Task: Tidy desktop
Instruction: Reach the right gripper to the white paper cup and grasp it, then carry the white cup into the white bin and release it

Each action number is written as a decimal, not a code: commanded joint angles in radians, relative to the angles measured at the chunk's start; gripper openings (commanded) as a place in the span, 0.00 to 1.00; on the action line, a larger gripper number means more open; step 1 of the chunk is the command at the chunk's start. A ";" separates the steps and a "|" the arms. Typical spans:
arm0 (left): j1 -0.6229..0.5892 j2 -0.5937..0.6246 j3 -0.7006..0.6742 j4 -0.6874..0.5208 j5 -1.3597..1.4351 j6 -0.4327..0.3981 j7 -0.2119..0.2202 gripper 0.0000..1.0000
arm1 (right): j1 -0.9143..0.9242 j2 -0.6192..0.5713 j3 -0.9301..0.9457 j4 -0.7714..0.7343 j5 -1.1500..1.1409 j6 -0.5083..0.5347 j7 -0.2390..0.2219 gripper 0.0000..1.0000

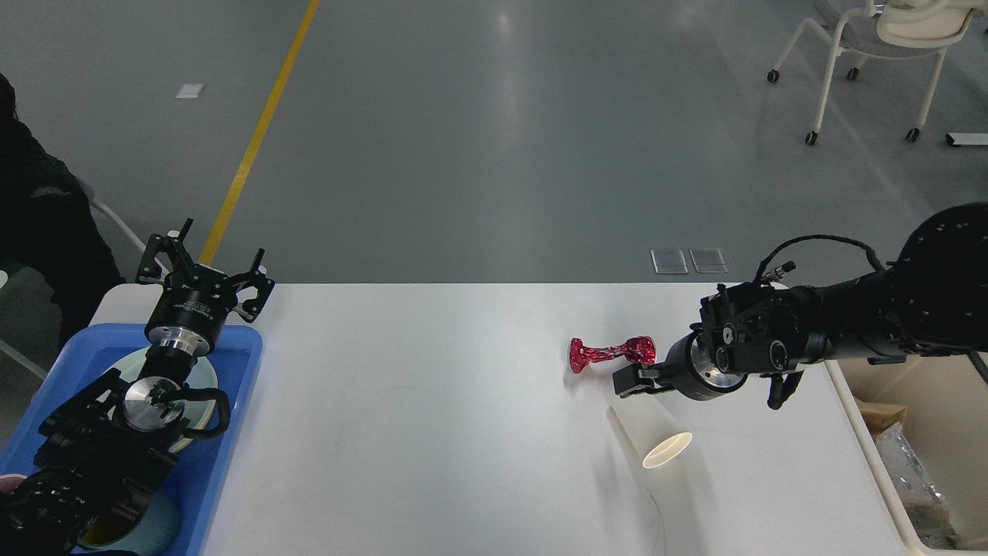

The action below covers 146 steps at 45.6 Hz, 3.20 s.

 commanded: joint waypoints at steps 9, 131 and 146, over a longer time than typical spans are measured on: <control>0.000 0.000 0.000 0.001 0.000 0.000 -0.002 0.99 | -0.085 0.004 0.035 -0.036 -0.044 -0.002 0.000 1.00; 0.000 0.000 0.000 0.001 -0.002 0.000 0.000 0.99 | -0.571 -0.575 0.330 -0.629 -0.202 0.026 0.069 1.00; 0.000 0.000 0.000 0.001 0.000 0.000 0.000 0.99 | -0.510 -0.582 0.327 -0.628 -0.202 0.029 0.072 1.00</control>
